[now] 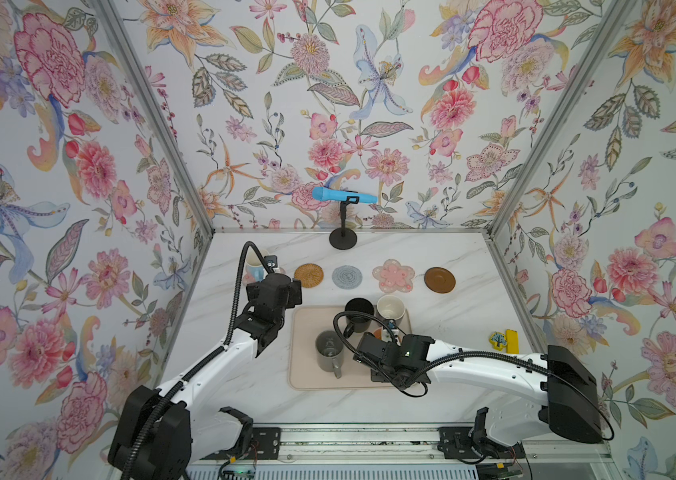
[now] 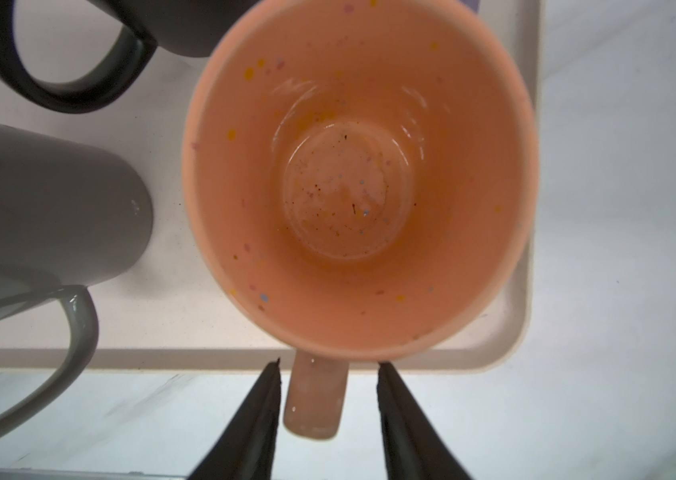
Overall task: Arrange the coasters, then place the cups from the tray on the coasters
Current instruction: 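Lower the right gripper and grasp the orange mug's handle, then lift the orange mug off the tray with the right gripper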
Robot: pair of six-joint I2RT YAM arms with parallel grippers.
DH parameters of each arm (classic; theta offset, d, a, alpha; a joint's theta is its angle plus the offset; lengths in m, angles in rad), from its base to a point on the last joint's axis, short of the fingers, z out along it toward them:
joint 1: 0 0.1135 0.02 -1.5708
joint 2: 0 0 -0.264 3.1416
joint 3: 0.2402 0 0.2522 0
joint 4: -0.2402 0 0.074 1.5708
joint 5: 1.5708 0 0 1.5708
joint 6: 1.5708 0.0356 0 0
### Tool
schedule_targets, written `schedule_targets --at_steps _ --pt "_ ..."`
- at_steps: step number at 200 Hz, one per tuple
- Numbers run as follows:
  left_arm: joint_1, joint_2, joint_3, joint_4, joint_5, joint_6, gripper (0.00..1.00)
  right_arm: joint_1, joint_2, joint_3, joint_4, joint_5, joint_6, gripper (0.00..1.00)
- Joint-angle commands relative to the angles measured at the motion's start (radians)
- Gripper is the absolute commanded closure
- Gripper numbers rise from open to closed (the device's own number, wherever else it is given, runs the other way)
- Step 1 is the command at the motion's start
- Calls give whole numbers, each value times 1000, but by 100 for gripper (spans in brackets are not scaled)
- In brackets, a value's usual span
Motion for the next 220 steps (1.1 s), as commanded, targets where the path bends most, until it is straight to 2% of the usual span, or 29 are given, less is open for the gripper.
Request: schedule_targets --at_steps 1,25,121,168,220 --pt "-7 -8 31 -14 -34 27 1 -13 11 22 -15 23 -27 62" --pt "-6 -12 39 -29 -71 34 1 -18 25 20 -13 9 -32 64" --pt "-8 -23 37 -31 -79 38 1 -17 19 -17 30 -6 -33 73" --pt "-8 -21 43 -38 -86 43 1 -23 4 -42 34 -9 -30 75" --pt "-8 -23 43 -40 -86 43 1 -25 -18 -54 33 -4 -29 84"
